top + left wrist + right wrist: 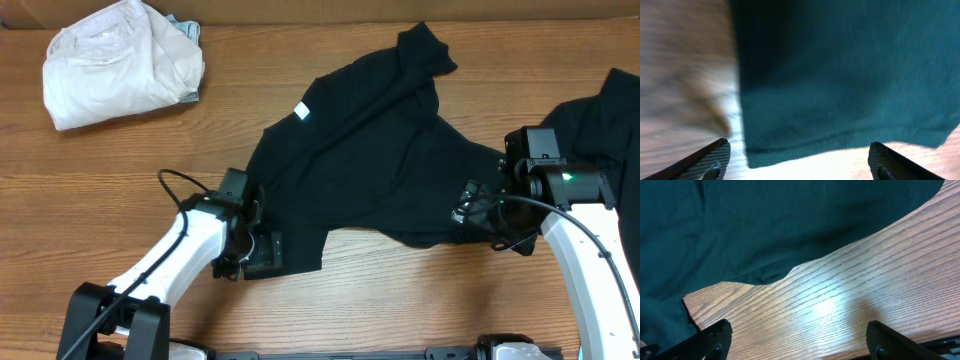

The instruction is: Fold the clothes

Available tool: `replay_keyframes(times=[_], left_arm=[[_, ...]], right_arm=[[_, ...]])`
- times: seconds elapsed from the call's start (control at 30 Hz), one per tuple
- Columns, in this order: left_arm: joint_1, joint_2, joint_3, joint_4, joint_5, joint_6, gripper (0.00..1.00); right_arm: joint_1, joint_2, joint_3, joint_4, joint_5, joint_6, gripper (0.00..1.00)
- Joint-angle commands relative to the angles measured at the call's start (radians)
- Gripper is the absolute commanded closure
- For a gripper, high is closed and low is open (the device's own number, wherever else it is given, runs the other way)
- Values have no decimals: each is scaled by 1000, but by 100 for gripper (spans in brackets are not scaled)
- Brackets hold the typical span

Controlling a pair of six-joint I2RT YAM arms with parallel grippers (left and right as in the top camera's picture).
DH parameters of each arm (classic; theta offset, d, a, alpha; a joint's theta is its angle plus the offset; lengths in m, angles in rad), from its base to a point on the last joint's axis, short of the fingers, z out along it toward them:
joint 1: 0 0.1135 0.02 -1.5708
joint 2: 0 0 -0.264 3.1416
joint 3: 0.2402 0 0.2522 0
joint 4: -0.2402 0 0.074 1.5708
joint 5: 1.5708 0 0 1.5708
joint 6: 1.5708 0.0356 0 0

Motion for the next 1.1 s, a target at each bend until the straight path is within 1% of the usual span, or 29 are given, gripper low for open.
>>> replay_keyframes(times=[0.0, 0.13, 0.27, 0.33, 0.37, 0.4, 0.43, 0.5, 0.57, 0.63, 0.7, 0.87, 0.97, 1.07], left_arm=[[-63, -4, -29, 24, 27, 8, 11], [-85, 1, -47, 56, -22, -20, 12], [-85, 15, -74, 81, -39, -27, 15], [-85, 27, -82, 92, -73, -27, 18], [-85, 37, -83, 104, -87, -26, 30], [-85, 41, -82, 109, -86, -26, 45], [-85, 41, -79, 110, -85, -26, 71], [-84, 41, -60, 99, -86, -20, 94], [-84, 40, -13, 72, -87, -7, 96], [-82, 40, 72, 30, -95, 32, 96], [-82, 40, 191, -27, -137, 61, 96], [-80, 40, 567, -152, -253, 117, 96], [-73, 40, 774, -183, -286, 118, 96], [-67, 40, 926, -187, -291, 127, 96]], right_arm=[[-2, -7, -4, 18, -5, 6, 11], [-2, -7, -4, 29, -5, 9, 11], [-2, -7, -4, 35, -4, 9, 11], [-2, -7, -4, 42, -4, 9, 11], [-2, -6, -4, 49, -4, 9, 12], [-2, -6, -4, 52, -5, 10, 13], [-2, -6, -4, 53, -5, 10, 14], [-2, -6, -4, 53, -4, 14, 16], [-2, -6, -4, 54, -2, 32, 16], [-2, -5, -4, 55, -5, 32, 16], [-2, -2, -5, 54, -5, 32, 17], [-2, 16, -28, 60, -5, 36, 18], [-2, 28, -60, 75, -6, 54, 19], [0, 34, -103, 109, -11, 58, 21]])
